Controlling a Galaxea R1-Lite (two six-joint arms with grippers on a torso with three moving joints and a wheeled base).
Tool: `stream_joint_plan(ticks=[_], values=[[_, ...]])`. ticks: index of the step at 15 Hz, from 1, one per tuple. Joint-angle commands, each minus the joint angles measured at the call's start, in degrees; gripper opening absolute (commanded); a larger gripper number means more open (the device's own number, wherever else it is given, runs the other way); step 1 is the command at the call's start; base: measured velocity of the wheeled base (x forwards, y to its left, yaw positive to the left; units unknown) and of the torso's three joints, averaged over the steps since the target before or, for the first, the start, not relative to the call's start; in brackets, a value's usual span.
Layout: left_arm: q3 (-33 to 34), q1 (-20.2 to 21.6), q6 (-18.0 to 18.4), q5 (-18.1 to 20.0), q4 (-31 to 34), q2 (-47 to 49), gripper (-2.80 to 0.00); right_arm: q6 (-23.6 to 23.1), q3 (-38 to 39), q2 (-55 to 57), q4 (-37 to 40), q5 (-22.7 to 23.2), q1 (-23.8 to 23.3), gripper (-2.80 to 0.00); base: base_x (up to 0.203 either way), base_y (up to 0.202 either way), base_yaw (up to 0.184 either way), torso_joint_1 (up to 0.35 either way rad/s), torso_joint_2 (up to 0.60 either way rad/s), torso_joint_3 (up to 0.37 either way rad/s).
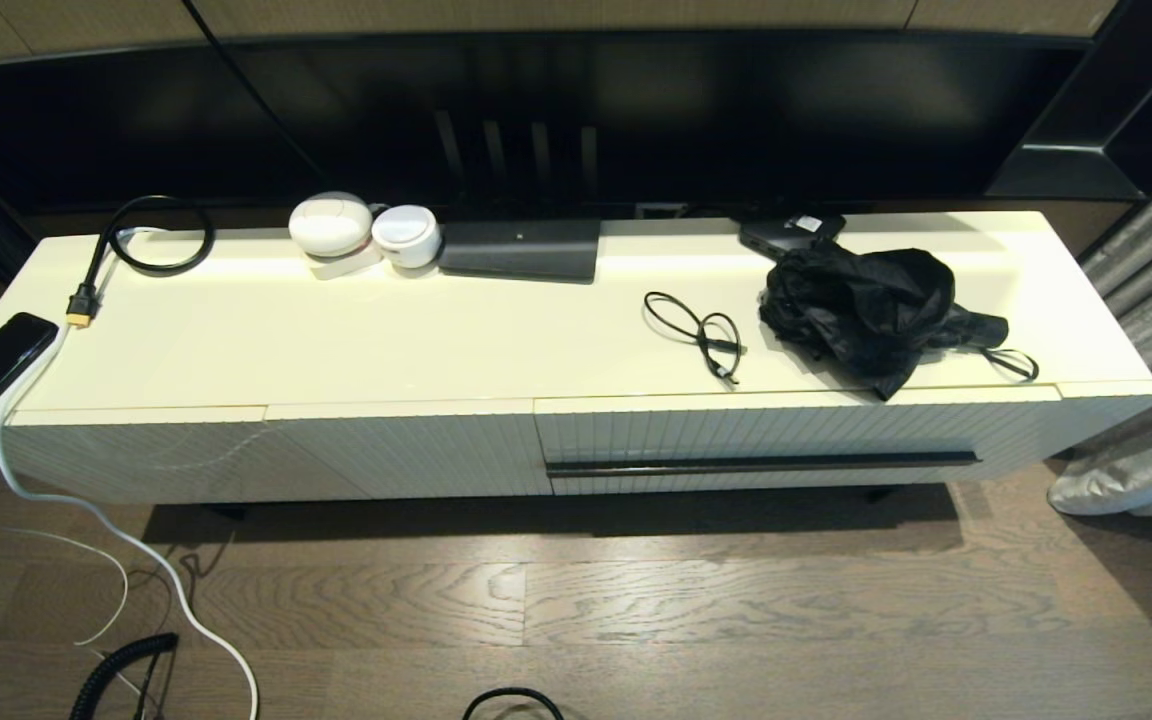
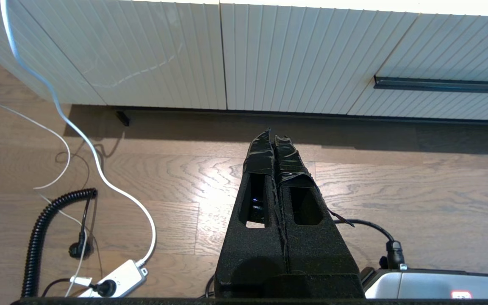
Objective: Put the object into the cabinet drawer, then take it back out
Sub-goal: Open the drawer
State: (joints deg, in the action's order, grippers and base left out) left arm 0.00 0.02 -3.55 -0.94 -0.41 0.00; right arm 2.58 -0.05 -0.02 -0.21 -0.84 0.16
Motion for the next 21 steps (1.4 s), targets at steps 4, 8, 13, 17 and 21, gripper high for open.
stream_joint_plan(ticks=[4, 8, 13, 17, 21], values=[[0.0, 0.0, -0.1, 0.0, 0.0, 0.0, -2.80, -0.1, 0.0, -0.1, -0.1, 0.0, 0.0, -2.80, 0.000, 0.000, 0.000, 0.000, 0.00, 0.000], [0.0, 0.0, -0.1, 0.0, 0.0, 0.0, -2.80, -0.5, 0.0, -0.1, 0.0, -0.2, 0.0, -2.80, 0.000, 0.000, 0.000, 0.000, 0.00, 0.000], [0.0, 0.1, -0.1, 0.0, 0.0, 0.0, -2.80, -0.8, -10.6, 3.0, 4.7, -1.7, 0.0, -2.80, 0.000, 0.000, 0.000, 0.000, 0.00, 0.000], [0.1, 0.1, -0.1, 0.0, 0.0, 0.0, -2.80, -3.4, -27.9, 21.6, 9.6, -0.6, 0.4, -2.80, 0.000, 0.000, 0.000, 0.000, 0.00, 0.000], [0.0, 0.0, -0.1, 0.0, 0.0, 0.0, -2.80, -17.1, -42.8, 41.9, 10.8, 4.2, 2.1, -2.80, 0.000, 0.000, 0.000, 0.000, 0.00, 0.000]])
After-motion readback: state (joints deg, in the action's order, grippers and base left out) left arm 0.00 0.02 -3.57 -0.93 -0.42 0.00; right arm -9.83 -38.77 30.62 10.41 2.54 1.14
